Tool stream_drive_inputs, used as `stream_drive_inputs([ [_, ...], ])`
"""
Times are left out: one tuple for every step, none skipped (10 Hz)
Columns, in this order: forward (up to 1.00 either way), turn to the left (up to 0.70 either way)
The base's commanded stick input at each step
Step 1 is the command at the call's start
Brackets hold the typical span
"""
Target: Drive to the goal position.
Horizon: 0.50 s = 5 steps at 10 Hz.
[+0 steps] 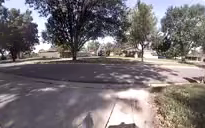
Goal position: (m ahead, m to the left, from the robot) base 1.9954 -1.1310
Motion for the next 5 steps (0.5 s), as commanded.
stream_drive_inputs([
  [0.06, 0.01],
  [0.06, 0.01],
  [0.06, 0.01],
  [0.06, 0.01],
  [0.06, 0.01],
])
